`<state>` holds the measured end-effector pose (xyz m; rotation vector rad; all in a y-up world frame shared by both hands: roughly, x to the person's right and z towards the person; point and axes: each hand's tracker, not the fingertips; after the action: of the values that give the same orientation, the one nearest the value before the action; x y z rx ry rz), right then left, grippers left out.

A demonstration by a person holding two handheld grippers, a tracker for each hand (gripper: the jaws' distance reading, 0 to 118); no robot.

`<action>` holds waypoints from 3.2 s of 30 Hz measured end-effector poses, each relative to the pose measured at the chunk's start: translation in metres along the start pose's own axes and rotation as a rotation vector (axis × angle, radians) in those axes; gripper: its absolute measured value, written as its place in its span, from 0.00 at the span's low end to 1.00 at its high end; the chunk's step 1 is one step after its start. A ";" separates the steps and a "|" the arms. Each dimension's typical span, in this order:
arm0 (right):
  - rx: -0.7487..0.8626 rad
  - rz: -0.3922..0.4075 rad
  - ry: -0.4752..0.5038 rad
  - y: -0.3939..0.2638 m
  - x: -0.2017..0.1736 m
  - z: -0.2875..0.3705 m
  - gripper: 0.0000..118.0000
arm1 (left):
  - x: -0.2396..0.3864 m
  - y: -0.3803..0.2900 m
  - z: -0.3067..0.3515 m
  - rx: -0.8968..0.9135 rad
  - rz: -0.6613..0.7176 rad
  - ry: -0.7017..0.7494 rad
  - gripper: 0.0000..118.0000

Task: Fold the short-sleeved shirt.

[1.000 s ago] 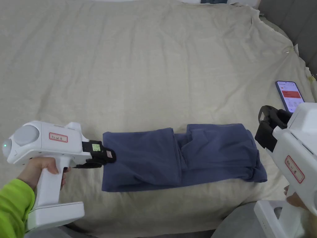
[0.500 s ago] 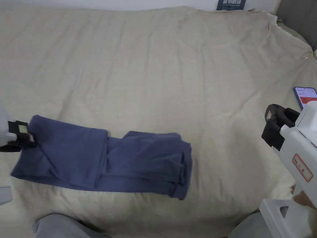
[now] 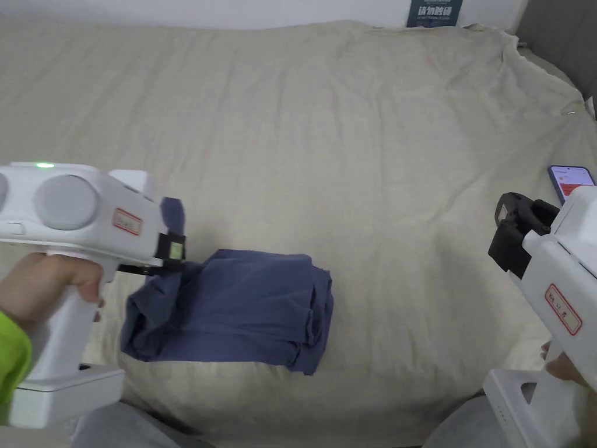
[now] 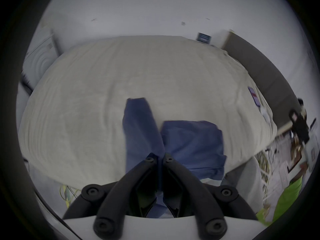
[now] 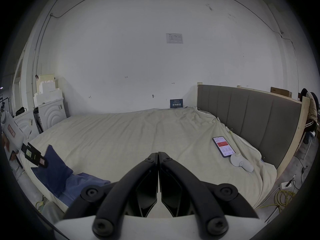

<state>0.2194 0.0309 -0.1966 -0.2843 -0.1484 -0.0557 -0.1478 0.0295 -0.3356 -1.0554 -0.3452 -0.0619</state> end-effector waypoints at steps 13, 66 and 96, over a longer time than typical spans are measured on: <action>-0.007 -0.027 -0.085 -0.002 0.023 0.022 0.00 | 0.098 -0.003 -0.121 -0.146 0.026 -0.110 0.00; 0.000 0.007 -0.067 0.007 0.015 0.023 0.00 | 0.155 -0.042 -0.073 0.442 -0.055 -0.268 0.00; -0.214 0.124 0.221 -0.124 -0.260 -0.087 0.00 | -0.034 -0.103 0.027 0.721 0.172 0.271 0.00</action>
<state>-0.0346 -0.1037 -0.2855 -0.4981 0.0961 0.0204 -0.2086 -0.0028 -0.2472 -0.3497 -0.0146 0.0711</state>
